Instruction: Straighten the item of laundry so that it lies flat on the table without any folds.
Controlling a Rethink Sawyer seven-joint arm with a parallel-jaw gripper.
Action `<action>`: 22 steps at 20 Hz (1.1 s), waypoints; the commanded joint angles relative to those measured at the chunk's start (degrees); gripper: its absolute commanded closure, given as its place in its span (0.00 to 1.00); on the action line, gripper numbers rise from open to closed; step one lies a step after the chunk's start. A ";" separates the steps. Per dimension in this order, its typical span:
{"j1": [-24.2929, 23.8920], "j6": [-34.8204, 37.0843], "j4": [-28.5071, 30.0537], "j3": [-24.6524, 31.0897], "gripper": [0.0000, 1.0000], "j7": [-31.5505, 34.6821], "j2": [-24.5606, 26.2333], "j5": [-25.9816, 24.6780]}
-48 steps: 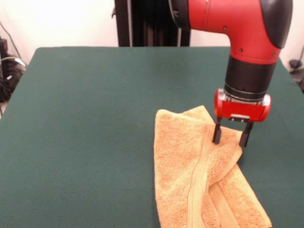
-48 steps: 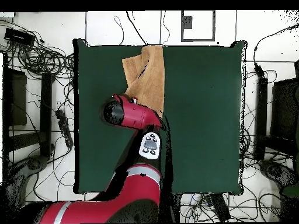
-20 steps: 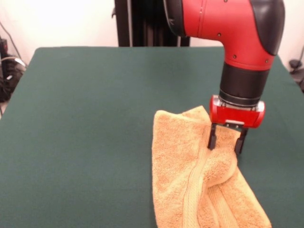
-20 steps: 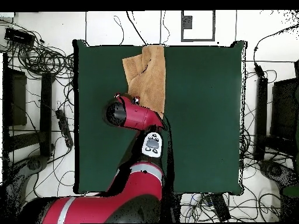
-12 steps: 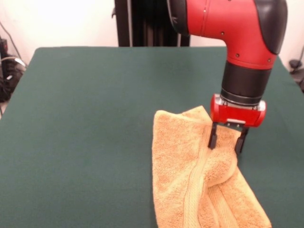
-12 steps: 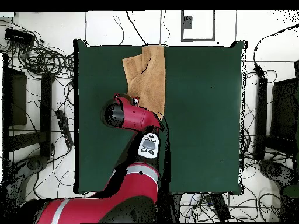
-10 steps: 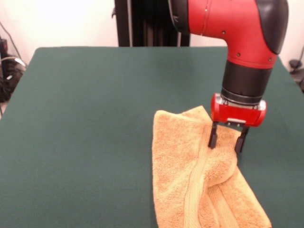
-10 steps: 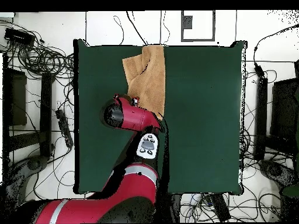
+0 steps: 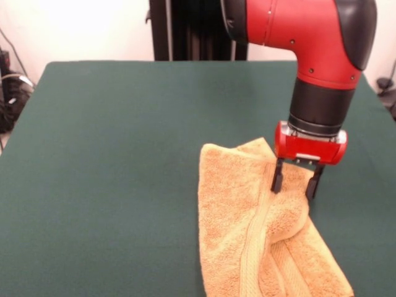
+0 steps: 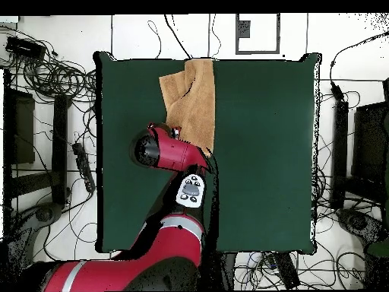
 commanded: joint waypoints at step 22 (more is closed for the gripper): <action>-0.90 10.85 -1.66 -2.45 1.00 8.54 -0.15 0.65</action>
